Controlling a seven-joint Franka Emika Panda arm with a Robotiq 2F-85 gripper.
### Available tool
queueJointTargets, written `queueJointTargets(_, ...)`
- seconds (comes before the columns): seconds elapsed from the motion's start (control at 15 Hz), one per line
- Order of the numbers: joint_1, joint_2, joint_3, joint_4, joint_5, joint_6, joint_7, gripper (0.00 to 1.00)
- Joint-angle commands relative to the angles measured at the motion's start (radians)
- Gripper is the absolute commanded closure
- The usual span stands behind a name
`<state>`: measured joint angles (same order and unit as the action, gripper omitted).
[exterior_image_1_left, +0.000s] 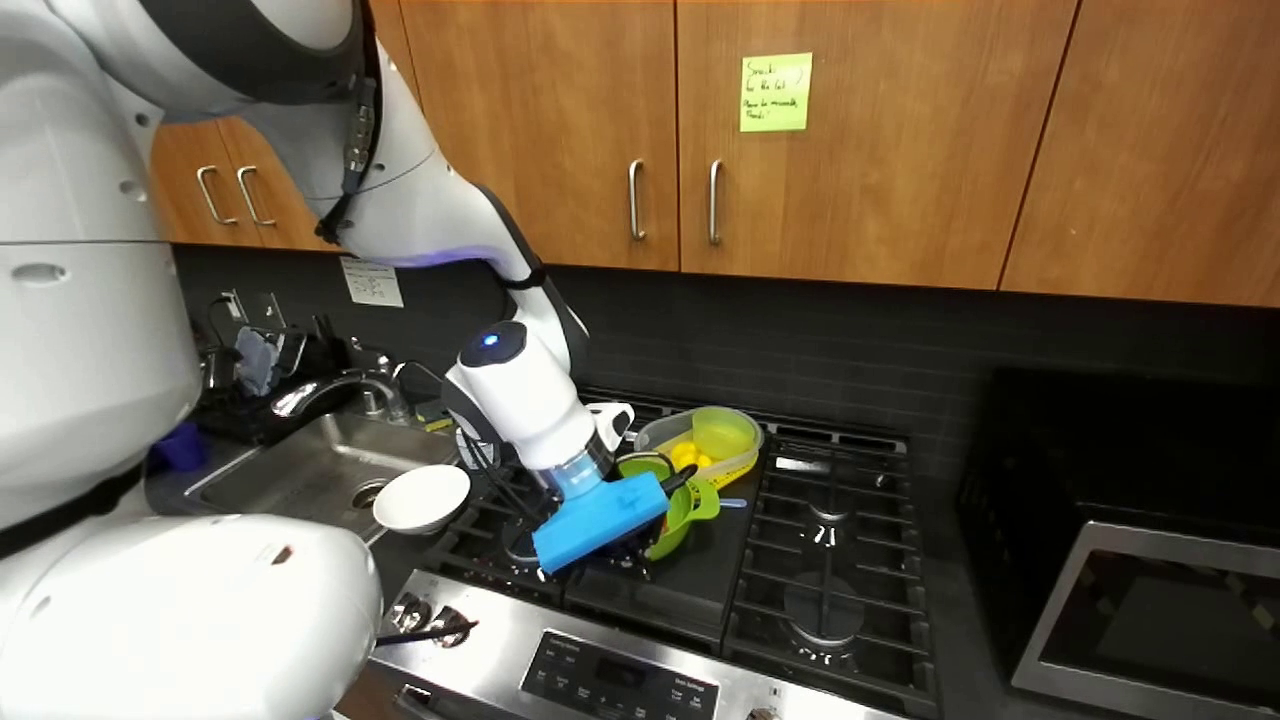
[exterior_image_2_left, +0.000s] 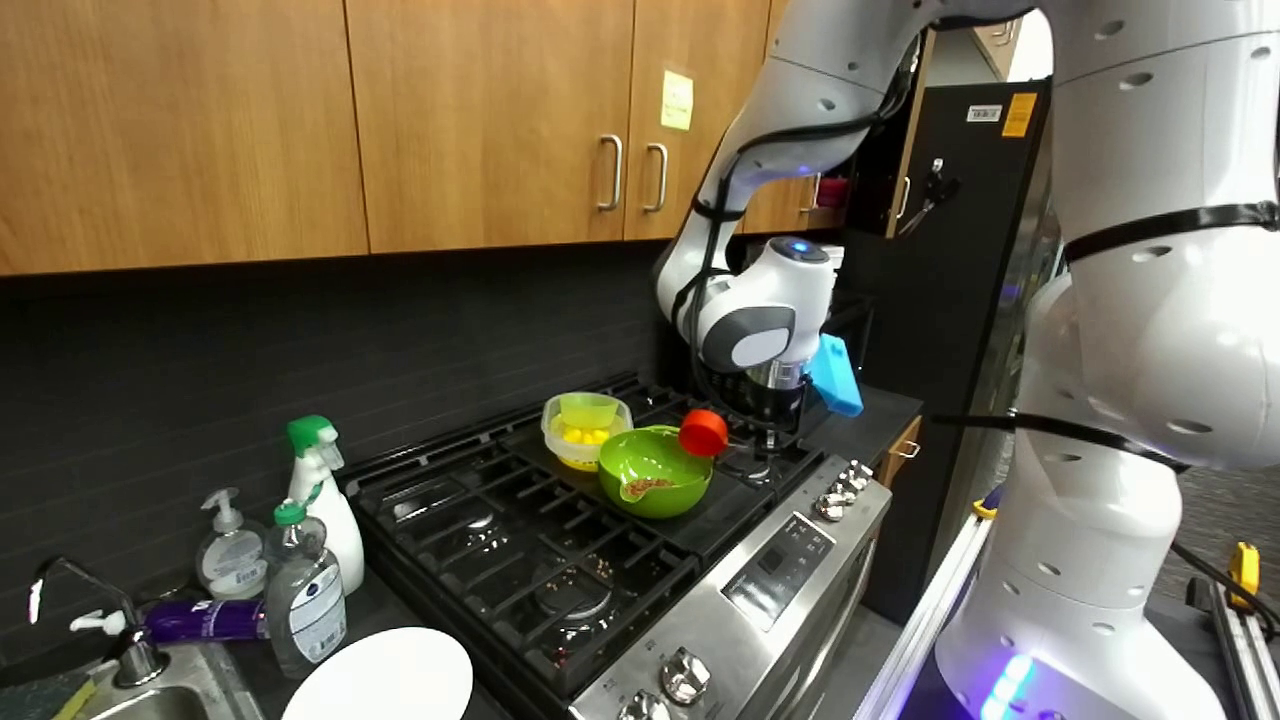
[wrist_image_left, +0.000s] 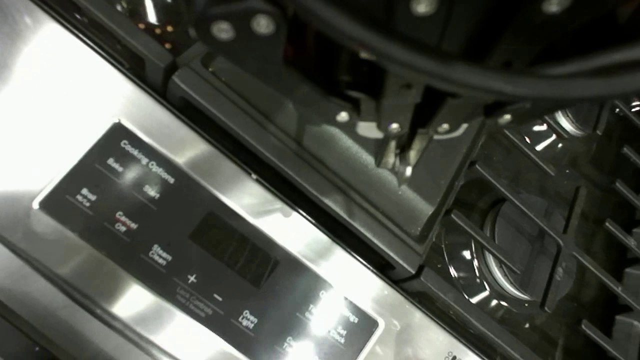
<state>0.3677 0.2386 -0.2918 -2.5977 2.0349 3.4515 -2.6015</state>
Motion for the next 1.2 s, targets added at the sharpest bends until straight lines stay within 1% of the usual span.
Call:
queueJointTargets(0.0, 0.093, -0.012, -0.058, -0.009, -0.018, 0.015, 0.0, 0.99)
queueJointTargets(0.2, 0.178, 0.005, -0.128, -0.005, -0.022, 0.014, 0.0, 0.99)
queueJointTargets(0.33, 0.248, 0.017, -0.201, -0.006, -0.033, 0.012, 0.0, 0.99)
queueJointTargets(0.4, 0.292, 0.022, -0.252, -0.003, -0.039, 0.012, 0.0, 0.99)
queueJointTargets(0.53, 0.363, 0.031, -0.331, 0.002, -0.05, 0.012, 0.0, 0.99)
queueJointTargets(0.6, 0.392, 0.031, -0.366, 0.002, -0.053, 0.012, 0.0, 0.99)
queueJointTargets(0.87, 0.489, 0.04, -0.468, 0.003, -0.057, 0.012, 0.0, 0.99)
queueJointTargets(0.93, 0.529, 0.053, -0.51, 0.01, -0.058, 0.012, 0.0, 0.99)
queueJointTargets(1.13, 0.622, 0.138, -0.596, 0.011, -0.046, 0.01, -0.001, 0.99)
